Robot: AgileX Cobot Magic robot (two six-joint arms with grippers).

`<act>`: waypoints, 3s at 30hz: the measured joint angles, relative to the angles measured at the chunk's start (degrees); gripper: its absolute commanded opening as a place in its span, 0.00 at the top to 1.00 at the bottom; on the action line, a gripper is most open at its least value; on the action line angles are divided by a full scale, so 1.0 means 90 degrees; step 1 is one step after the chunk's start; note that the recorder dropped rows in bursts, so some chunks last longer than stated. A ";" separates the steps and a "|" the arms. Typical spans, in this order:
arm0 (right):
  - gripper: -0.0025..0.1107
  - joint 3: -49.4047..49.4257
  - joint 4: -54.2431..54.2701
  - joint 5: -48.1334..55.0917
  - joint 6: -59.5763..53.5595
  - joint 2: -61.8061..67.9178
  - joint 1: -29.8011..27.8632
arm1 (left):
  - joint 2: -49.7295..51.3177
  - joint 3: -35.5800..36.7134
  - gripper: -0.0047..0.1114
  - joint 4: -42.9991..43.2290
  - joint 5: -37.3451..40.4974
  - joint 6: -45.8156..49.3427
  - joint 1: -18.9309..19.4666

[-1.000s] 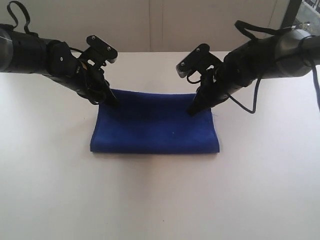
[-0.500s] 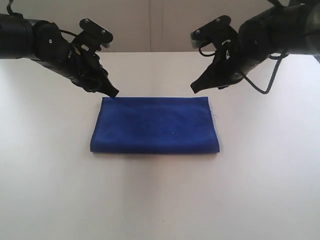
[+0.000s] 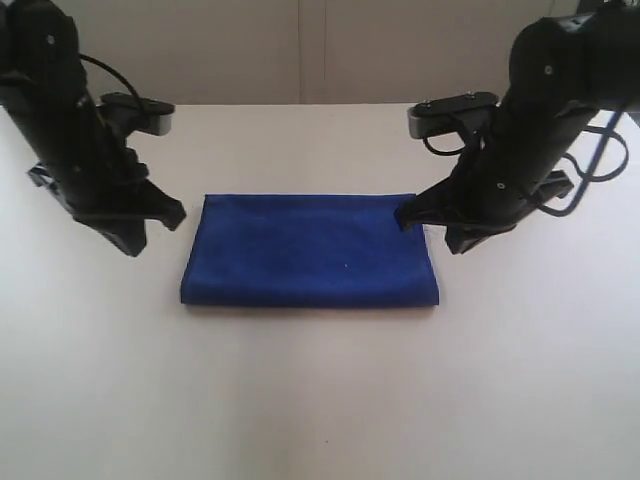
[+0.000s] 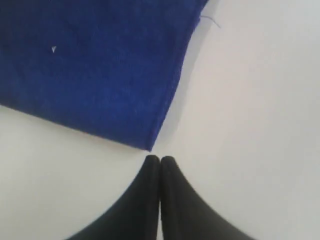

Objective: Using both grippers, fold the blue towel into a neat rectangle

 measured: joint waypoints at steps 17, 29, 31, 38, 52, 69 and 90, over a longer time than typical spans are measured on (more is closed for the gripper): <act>0.98 0.1787 0.0933 -0.0091 -0.0739 -0.2232 -0.1174 | -0.1956 0.1346 0.96 -0.1031 0.0174 0.0268 0.1397; 0.98 0.2499 0.0973 -0.0411 -0.0840 -0.3729 -0.1348 | -0.3137 0.1805 0.96 -0.1472 0.0189 0.0829 0.1677; 0.98 0.2658 0.0958 -0.0480 -0.0840 -0.4176 -0.1348 | -0.3580 0.1971 0.96 -0.1500 0.0059 0.0944 0.1677; 0.98 0.3137 0.0845 -0.0553 -0.0840 -0.5971 -0.1348 | -0.5293 0.2746 0.96 -0.1514 -0.0046 0.1042 0.1677; 0.98 0.4633 0.0770 -0.2123 -0.0828 -0.8467 -0.1348 | -0.7795 0.4873 0.96 -0.1501 -0.2051 0.1341 0.1677; 0.98 0.4734 0.0756 -0.2292 -0.0828 -0.8478 -0.1348 | -0.7795 0.5003 0.96 -0.1501 -0.1812 0.1336 0.1677; 0.98 0.4747 0.0768 -0.2316 -0.0828 -0.9968 -0.2340 | -0.7795 0.5003 0.96 -0.1501 -0.1812 0.1336 0.1677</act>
